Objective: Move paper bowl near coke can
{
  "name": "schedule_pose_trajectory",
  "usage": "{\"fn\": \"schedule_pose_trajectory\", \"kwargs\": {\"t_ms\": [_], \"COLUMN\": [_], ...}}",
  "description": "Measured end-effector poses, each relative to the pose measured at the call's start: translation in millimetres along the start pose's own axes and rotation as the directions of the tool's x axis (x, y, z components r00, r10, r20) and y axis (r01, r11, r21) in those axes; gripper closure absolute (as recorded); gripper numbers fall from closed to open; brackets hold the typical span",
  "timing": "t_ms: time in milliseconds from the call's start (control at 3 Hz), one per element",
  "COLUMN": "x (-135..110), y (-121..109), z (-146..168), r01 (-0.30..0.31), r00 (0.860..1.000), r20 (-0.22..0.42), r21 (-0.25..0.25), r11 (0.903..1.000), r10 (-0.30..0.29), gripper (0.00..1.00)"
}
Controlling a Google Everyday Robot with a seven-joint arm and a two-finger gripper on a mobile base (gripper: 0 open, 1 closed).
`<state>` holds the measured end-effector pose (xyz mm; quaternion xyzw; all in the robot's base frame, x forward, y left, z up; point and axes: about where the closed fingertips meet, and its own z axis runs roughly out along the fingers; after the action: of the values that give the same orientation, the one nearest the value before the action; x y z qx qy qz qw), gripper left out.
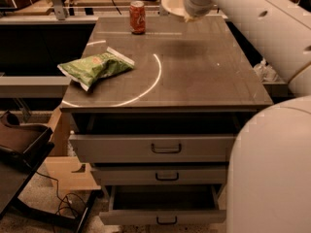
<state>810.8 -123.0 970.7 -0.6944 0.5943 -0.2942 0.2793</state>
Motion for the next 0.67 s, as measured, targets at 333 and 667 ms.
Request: {"fn": "schedule_pose_trajectory", "kwargs": {"t_ms": [333,667], "x": [-34.3,-58.3], "y": [-20.3,-27.6], "z": [18.9,43.5], "r01": [0.054,0.087], "r00": [0.998,0.993], "r20": [0.044,0.078], "r21": [0.027,0.014], "r11": [0.9982,0.9961], "r10": [-0.055,-0.088], "gripper": [1.00,1.00]}}
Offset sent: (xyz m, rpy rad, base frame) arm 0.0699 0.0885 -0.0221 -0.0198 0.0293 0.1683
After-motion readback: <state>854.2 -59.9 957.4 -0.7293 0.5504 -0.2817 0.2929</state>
